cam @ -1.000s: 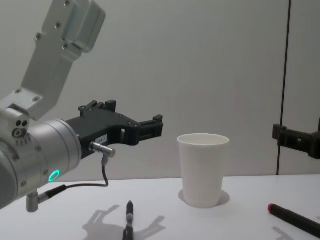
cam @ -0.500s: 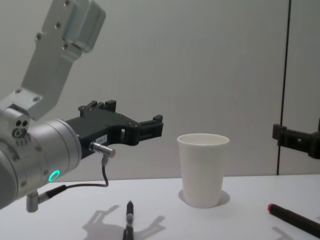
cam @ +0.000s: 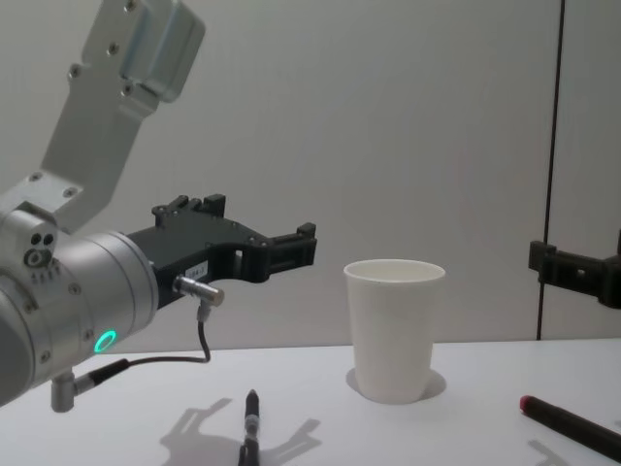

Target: Place the pen into the pen holder.

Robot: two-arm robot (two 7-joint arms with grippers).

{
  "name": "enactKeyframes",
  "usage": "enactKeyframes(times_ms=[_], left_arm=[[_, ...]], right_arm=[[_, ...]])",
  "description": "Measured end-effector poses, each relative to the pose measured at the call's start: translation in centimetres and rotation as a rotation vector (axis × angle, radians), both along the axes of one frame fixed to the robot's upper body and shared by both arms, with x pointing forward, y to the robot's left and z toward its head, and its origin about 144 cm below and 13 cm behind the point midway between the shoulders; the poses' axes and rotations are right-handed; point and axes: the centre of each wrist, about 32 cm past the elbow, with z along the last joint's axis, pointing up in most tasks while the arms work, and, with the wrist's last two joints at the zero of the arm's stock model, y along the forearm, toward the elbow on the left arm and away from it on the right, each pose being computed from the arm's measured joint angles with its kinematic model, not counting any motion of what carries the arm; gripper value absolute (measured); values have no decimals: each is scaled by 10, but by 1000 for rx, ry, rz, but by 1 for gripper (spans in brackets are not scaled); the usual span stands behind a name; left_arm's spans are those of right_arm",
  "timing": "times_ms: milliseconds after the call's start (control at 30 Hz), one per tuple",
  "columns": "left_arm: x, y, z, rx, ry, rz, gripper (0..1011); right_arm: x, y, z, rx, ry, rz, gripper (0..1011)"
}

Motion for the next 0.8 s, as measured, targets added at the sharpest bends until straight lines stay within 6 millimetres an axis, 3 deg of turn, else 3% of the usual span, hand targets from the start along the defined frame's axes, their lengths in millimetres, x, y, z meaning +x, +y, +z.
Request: enactKeyframes(times_ms=[800], left_arm=[[0,0,0,0,0,0,1001]], right_arm=[[0,0,0,0,0,0,1002]])
